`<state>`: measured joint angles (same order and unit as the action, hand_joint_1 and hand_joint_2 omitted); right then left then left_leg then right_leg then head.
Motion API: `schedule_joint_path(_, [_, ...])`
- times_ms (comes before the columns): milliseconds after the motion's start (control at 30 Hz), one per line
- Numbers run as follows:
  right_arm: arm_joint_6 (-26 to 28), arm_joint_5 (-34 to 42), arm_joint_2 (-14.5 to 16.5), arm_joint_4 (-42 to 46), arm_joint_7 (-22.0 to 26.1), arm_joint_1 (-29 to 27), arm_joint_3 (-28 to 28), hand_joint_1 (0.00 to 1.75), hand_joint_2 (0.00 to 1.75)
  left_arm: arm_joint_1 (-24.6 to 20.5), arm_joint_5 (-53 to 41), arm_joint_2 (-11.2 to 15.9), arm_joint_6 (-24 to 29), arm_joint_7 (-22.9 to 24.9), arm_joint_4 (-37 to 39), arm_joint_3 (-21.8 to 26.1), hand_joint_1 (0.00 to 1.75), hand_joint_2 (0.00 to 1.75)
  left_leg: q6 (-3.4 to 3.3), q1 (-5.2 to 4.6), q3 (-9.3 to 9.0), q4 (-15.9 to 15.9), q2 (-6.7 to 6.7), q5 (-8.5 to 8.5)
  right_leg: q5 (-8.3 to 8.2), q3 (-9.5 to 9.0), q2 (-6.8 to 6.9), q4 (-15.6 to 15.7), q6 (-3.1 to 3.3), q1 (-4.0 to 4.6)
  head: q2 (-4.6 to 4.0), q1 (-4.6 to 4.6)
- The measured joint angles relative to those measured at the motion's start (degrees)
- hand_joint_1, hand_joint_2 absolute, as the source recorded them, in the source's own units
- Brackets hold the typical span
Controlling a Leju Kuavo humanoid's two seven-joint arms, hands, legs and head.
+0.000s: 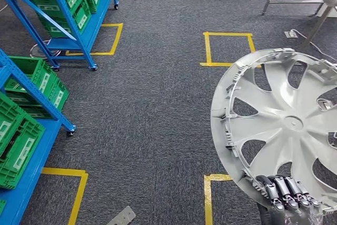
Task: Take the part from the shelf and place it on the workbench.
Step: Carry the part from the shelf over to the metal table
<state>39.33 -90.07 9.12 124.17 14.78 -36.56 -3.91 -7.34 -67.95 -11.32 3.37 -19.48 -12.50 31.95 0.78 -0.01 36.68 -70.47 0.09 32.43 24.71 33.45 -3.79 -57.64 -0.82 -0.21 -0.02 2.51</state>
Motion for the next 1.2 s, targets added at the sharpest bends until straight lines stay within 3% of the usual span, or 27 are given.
schedule_joint_path(67, [0.00, 0.03, 0.04, 0.00, -0.02, 0.02, 0.14, 1.75, 1.75, -0.09, 0.02, 0.03, 0.00, 0.01, 0.00, -0.01, 0.00, 1.75, -0.32, 0.19, -3.59, 7.58, -2.44, -3.88, -0.14, 0.18, -1.58, -0.25, -0.35, 0.00, 0.00, 0.01])
schedule_joint_path(133, [0.01, 0.09, 0.08, 0.01, 0.04, 0.09, 0.30, 1.75, 1.75, -0.14, 0.02, 0.04, 0.00, 0.01, 0.00, -0.02, 0.00, 1.75, -0.43, 0.40, -5.81, 12.51, -4.92, -5.25, -0.35, 0.76, -2.95, -0.60, -0.89, -0.04, 0.00, 0.08])
schedule_joint_path(167, [0.01, 0.12, 0.15, 0.02, 0.22, 0.05, 0.39, 1.75, 1.75, -0.15, 0.02, 0.04, 0.00, 0.02, 0.00, -0.02, 0.00, 1.75, -0.56, 0.35, -6.07, 13.28, -5.27, -5.18, -0.54, 1.11, -3.65, -0.64, -1.30, -0.14, 0.00, 0.07])
schedule_joint_path(233, [0.00, 0.11, 0.43, 0.03, 1.00, -0.29, 0.60, 1.75, 1.75, -0.27, 0.04, -0.01, 0.00, 0.03, -0.01, -0.03, 0.00, 1.75, -1.12, 0.27, -6.05, 13.60, -3.94, -5.42, -0.86, 1.81, -4.33, -0.54, -2.05, -0.42, 0.00, 0.07])
schedule_joint_path(300, [0.00, 0.09, 0.86, 0.13, 2.34, -0.51, 0.96, 1.75, 1.75, -0.42, 0.08, -0.13, 0.00, 0.03, -0.02, -0.05, 0.00, 1.75, -1.82, 0.32, -6.11, 14.01, -2.33, -5.79, 0.69, 3.32, -1.69, -3.03, -2.54, -0.28, 0.00, 0.30])
schedule_joint_path(367, [0.00, 0.06, 1.51, 0.32, 4.19, -0.45, 1.51, 1.75, 1.75, -0.27, 0.11, -0.16, 0.00, 0.03, -0.02, -0.06, 0.00, 1.75, -2.11, 0.23, -6.10, 14.09, -0.64, -5.89, 4.44, 6.34, 2.00, -9.95, -2.85, -0.15, 0.00, 0.51])
schedule_joint_path(433, [0.00, 0.03, 2.39, 0.48, 5.94, -0.42, 2.28, 1.75, 1.75, -0.03, 0.18, -0.08, 0.00, 0.07, -0.02, -0.06, 0.00, 1.75, -2.15, 0.14, -6.08, 14.05, 1.17, -5.86, 6.81, 8.85, 3.21, -16.01, -3.16, -0.29, 0.00, 0.51])
schedule_joint_path(467, [-0.01, 0.02, 2.84, 0.56, 6.56, -0.47, 2.71, 1.75, 1.75, -0.01, 0.22, -0.07, 0.00, 0.08, -0.02, -0.07, 0.00, 1.75, -2.11, 0.14, -6.09, 14.03, 2.01, -5.81, 6.48, 8.71, 3.47, -16.24, -3.28, -0.37, 0.00, 0.53])
schedule_joint_path(533, [-0.01, 0.01, 3.56, 0.72, 7.36, -0.56, 3.38, 1.75, 1.75, -0.08, 0.28, -0.14, 0.00, 0.09, -0.02, -0.11, 0.00, 1.75, -1.92, 0.16, -6.25, 14.02, 3.42, -5.65, 3.59, 5.32, 4.41, -10.74, -3.41, -0.50, 0.00, 0.53])
schedule_joint_path(600, [-0.01, -0.01, 4.21, 0.91, 7.85, -0.55, 3.87, 1.75, 1.75, -0.14, 0.33, -0.15, 0.01, 0.10, -0.03, -0.17, 0.00, 1.75, -1.41, -0.08, -6.52, 13.92, 4.51, -5.39, 1.45, 1.07, 6.55, -3.47, -3.16, -0.33, 0.00, 0.50])
schedule_joint_path(667, [-0.01, -0.02, 4.75, 1.10, 8.16, -0.50, 4.28, 1.75, 1.75, -0.23, 0.43, -0.13, 0.05, 0.13, -0.04, -0.27, 0.00, 1.75, -0.82, -0.33, -6.71, 13.85, 5.40, -5.28, 1.05, -0.41, 7.32, -0.75, -2.45, -0.08, 0.00, 0.42])
schedule_joint_path(733, [-0.01, -0.02, 5.34, 1.38, 8.37, -0.56, 4.69, 1.75, 1.75, -0.38, 0.54, -0.20, 0.09, 0.16, -0.04, -0.42, 0.00, 1.75, -0.23, -0.19, -6.72, 13.84, 5.96, -5.20, 0.74, -0.13, 6.11, -0.75, -1.61, -0.06, 0.00, 0.38])
schedule_joint_path(800, [0.00, -0.03, 5.99, 1.67, 8.54, -0.60, 5.11, 1.75, 1.75, -0.53, 0.60, -0.32, 0.09, 0.16, -0.04, -0.54, 0.00, 1.75, 0.39, 0.05, -5.99, 12.10, 4.07, -3.69, 0.41, 0.09, 4.93, -0.61, -0.87, -0.21, 0.00, 0.37])
schedule_joint_path(867, [0.00, -0.03, 6.48, 1.80, 8.66, -0.53, 5.43, 1.75, 1.75, -0.47, 0.61, -0.37, 0.09, 0.16, -0.04, -0.56, 0.00, 1.75, 0.61, 0.14, -3.28, 6.07, 1.30, -0.20, 0.16, 0.30, 3.68, -0.54, -0.34, -0.31, 0.00, 0.30])
schedule_joint_path(933, [0.00, -0.02, 6.85, 1.81, 8.87, -0.46, 5.70, 1.75, 1.75, -0.18, 0.61, -0.31, 0.09, 0.16, -0.04, -0.57, 0.00, 1.75, 0.47, 0.12, 0.21, -0.99, 0.50, 2.51, 0.01, 0.52, 2.19, -0.54, -0.06, -0.21, 0.00, 0.26])
schedule_joint_path(967, [0.00, -0.02, 7.05, 1.81, 9.06, -0.48, 5.84, 1.75, 1.75, -0.07, 0.61, -0.27, 0.09, 0.16, -0.04, -0.58, 0.00, 1.75, 0.36, 0.11, 1.12, -2.56, 0.39, 2.45, -0.06, 0.58, 1.34, -0.54, -0.03, -0.16, 0.00, 0.27])
schedule_joint_path(1033, [-0.01, -0.02, 7.51, 1.84, 9.65, -0.49, 6.16, 1.75, 1.75, -0.05, 0.62, -0.20, 0.08, 0.16, -0.04, -0.63, 0.00, 1.75, 0.04, 0.13, -0.17, 0.81, -0.20, -0.77, -0.23, 0.62, -0.42, -0.55, -0.20, -0.19, 0.00, 0.27])
schedule_joint_path(1100, [-0.01, -0.01, 8.05, 1.91, 10.31, -0.45, 6.57, 1.75, 1.75, -0.14, 0.65, -0.20, 0.07, 0.16, -0.04, -0.75, 0.00, 1.75, -0.16, 0.38, -3.68, 8.50, -2.56, -4.40, -0.38, 0.80, -1.92, -0.75, -0.58, -0.19, 0.00, 0.26])
schedule_joint_path(1167, [-0.01, 0.02, 8.66, 2.16, 10.92, -0.43, 7.08, 1.75, 1.75, -0.19, 0.67, -0.21, 0.05, 0.23, -0.04, -0.87, 0.00, 1.75, -0.23, 0.50, -5.46, 12.62, -4.26, -5.38, -0.62, 1.30, -3.20, -0.91, -1.14, -0.19, 0.00, 0.26])
schedule_joint_path(1200, [-0.01, 0.03, 8.94, 2.29, 11.19, -0.45, 7.35, 1.75, 1.75, -0.23, 0.68, -0.23, 0.04, 0.26, -0.04, -0.92, 0.00, 1.75, -0.35, 0.42, -5.57, 13.11, -4.12, -5.31, -0.80, 1.56, -3.81, -0.89, -1.49, -0.22, 0.00, 0.26])
